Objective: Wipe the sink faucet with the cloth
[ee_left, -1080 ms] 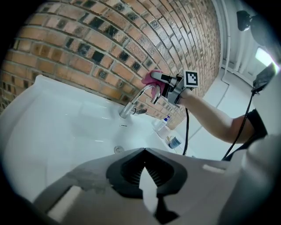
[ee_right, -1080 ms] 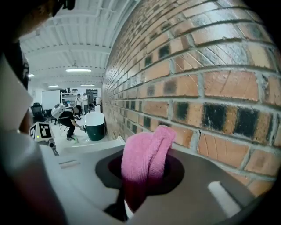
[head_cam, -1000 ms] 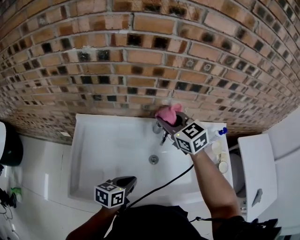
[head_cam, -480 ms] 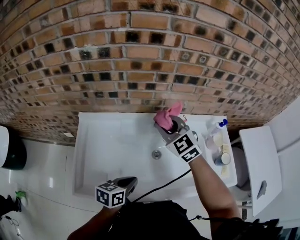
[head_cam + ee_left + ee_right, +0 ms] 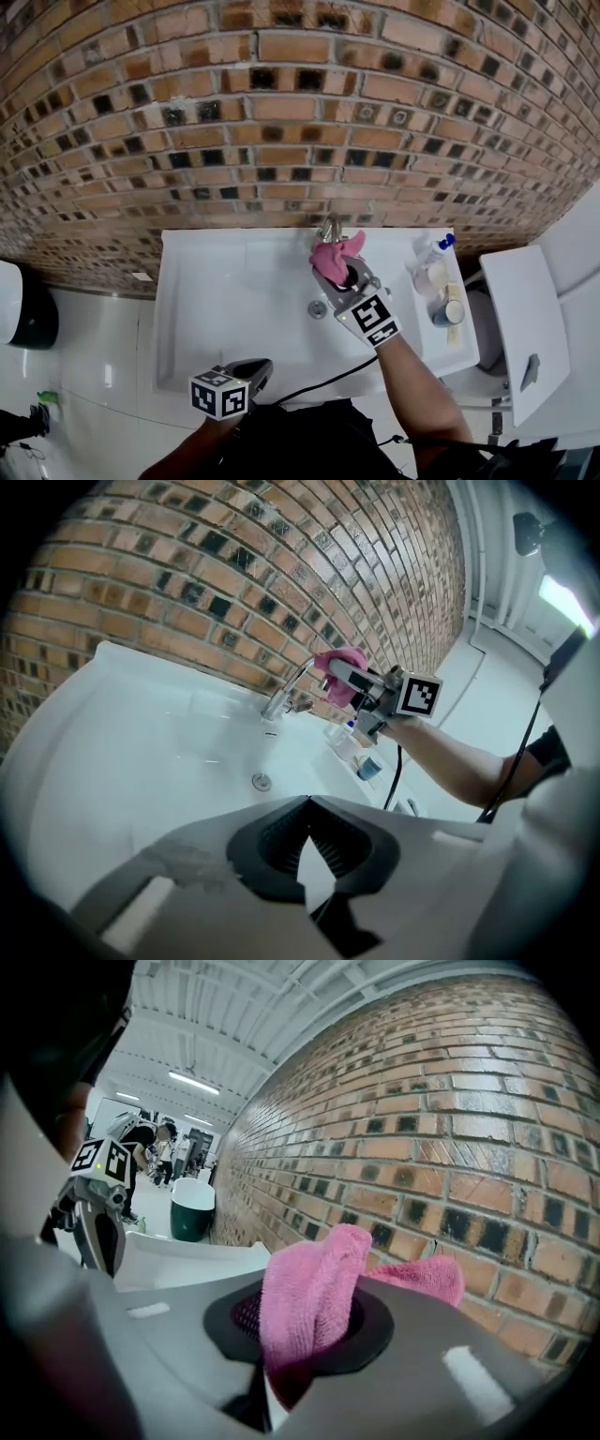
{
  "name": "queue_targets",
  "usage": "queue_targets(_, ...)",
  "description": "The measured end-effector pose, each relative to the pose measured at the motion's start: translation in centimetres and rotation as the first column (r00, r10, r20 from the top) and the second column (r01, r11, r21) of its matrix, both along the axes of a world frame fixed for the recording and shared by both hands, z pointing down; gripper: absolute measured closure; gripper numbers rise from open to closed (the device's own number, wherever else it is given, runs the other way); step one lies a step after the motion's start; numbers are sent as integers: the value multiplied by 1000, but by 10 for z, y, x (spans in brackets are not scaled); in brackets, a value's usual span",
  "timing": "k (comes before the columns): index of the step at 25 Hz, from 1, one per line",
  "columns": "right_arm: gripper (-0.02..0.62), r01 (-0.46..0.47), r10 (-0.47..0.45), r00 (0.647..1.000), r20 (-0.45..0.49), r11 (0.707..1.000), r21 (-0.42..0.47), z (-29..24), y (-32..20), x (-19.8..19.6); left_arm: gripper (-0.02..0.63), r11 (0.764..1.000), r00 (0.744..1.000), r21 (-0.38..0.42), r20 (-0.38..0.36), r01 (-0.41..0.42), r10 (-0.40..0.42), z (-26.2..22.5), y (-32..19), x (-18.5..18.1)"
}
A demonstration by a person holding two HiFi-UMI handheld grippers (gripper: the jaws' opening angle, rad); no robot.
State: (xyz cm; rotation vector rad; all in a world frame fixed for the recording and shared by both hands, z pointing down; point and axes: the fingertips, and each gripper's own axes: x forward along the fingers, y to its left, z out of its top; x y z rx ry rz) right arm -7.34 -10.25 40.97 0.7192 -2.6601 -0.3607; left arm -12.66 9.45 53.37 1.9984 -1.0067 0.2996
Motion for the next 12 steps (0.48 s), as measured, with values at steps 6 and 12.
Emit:
queue_targets(6, 528, -22, 24, 999, 22, 997, -78, 27, 12, 7, 602, 1000, 1000, 17, -11, -10, 10, -2, 3, -2)
queue_targets(12, 528, -74, 79, 997, 25, 984, -163, 41, 13, 13, 602, 1000, 1000, 28, -7, -6, 6, -5, 10, -13)
